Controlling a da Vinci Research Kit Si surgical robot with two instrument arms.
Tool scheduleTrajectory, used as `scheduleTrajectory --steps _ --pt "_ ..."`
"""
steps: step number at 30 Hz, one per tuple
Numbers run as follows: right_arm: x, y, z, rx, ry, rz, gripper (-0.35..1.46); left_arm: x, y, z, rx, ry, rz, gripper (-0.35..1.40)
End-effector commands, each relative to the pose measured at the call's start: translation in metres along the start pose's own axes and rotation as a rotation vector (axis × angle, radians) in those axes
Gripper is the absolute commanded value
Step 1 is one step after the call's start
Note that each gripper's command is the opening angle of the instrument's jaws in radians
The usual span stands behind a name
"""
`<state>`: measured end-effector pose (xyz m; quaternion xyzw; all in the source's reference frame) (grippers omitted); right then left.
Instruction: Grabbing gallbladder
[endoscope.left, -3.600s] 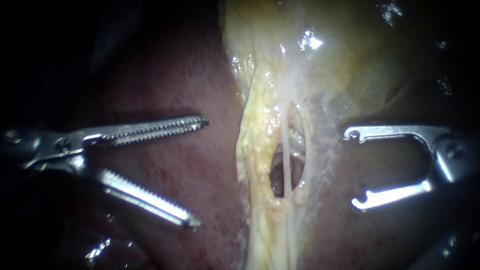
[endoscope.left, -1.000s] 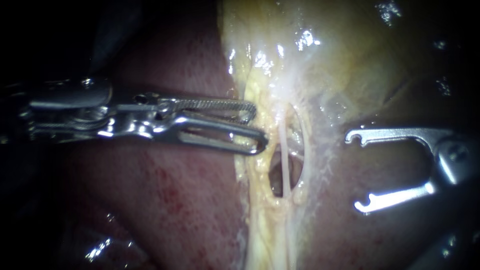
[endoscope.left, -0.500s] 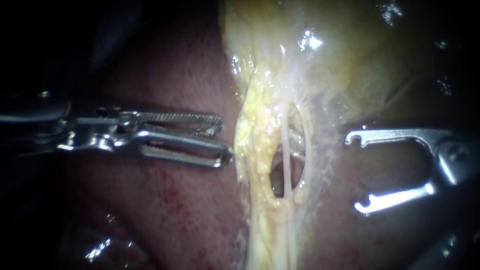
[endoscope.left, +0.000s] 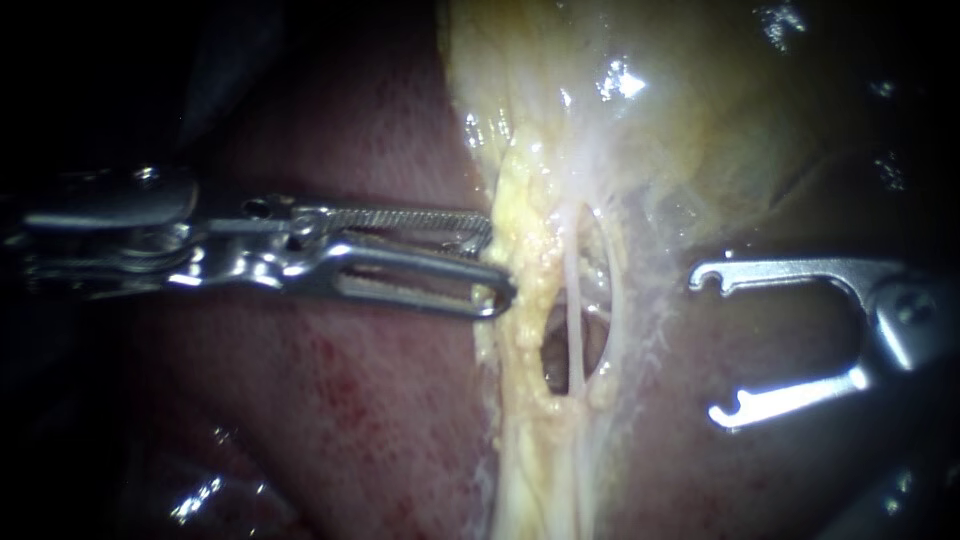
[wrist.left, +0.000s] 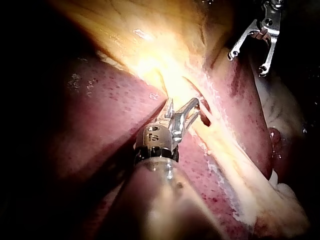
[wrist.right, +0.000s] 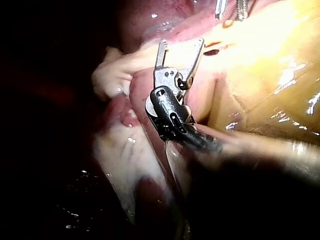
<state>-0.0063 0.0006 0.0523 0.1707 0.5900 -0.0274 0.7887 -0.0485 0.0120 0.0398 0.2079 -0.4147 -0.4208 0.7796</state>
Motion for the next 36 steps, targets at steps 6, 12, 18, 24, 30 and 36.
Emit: scheduleTrajectory --steps 6,12,18,24,30,36 --pt "0.0000 0.0000 0.0000 0.000 0.000 0.000 0.59 -0.0001 -0.0001 0.0007 -0.001 -0.001 0.000 0.32" --pt "0.0000 0.0000 0.0000 0.000 0.000 0.006 0.59 -0.0002 0.0001 0.0025 -0.002 -0.001 0.000 0.34" --pt "0.0000 0.0000 -0.0001 0.000 0.000 0.006 0.59 -0.0002 0.0002 0.0033 -0.004 0.002 0.000 0.35" --pt "0.0000 0.0000 -0.0001 0.000 0.000 0.006 0.59 -0.0003 0.0006 0.0036 -0.008 0.010 0.001 0.29" --pt "0.0000 0.0000 -0.0001 0.000 0.000 0.006 0.59 -0.0001 0.0014 0.0038 -0.014 0.021 0.002 0.09" --pt "0.0000 0.0000 -0.0001 0.000 0.000 0.006 0.59 0.0000 0.0018 0.0037 -0.015 0.026 0.002 -0.35"
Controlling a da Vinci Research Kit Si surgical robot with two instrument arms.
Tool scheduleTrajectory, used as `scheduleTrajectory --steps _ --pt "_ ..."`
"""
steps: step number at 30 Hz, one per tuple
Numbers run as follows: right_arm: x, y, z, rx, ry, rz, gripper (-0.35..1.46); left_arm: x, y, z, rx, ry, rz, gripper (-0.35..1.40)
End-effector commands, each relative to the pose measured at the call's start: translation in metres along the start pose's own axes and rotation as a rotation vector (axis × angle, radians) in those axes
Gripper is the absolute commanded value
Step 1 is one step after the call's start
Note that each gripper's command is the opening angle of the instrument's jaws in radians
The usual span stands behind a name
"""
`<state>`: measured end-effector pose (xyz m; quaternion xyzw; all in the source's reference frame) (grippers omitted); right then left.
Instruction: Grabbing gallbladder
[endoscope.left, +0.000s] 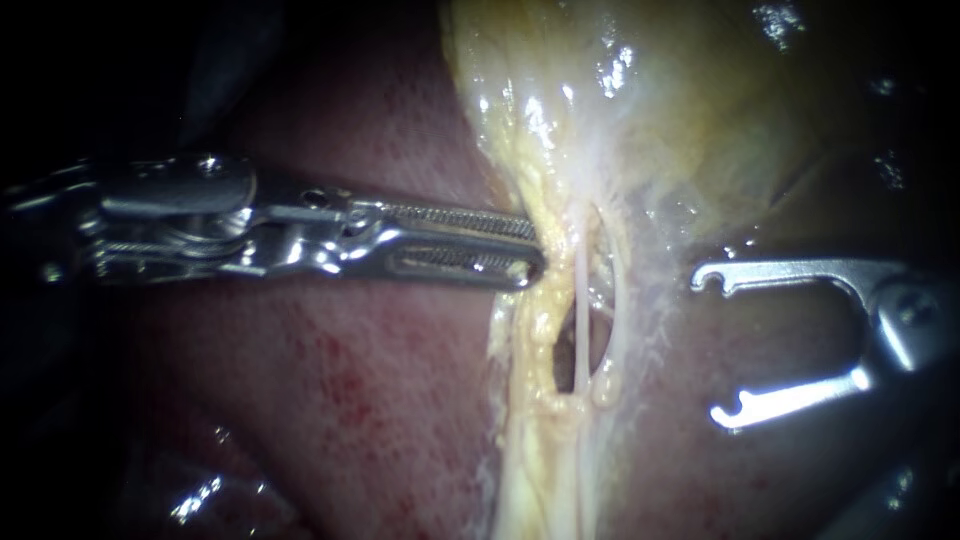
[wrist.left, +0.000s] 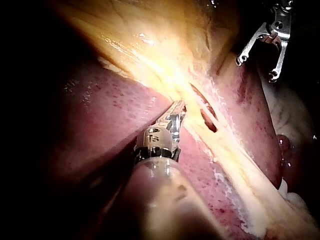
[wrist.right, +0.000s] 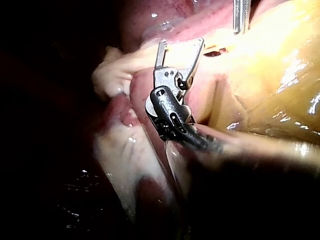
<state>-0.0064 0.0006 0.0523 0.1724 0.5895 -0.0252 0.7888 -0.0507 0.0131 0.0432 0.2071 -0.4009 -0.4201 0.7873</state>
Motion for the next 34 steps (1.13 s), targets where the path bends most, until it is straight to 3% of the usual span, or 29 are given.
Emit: scheduleTrajectory --steps 1,34 --pt "0.0000 0.0000 0.0000 0.000 0.000 0.000 0.59 0.0000 0.0000 -0.0001 -0.001 0.002 0.000 -0.35" --pt "-0.0001 0.0000 0.0000 -0.001 0.000 0.000 0.59 0.0006 -0.0009 -0.0012 -0.004 0.013 0.001 -0.35"
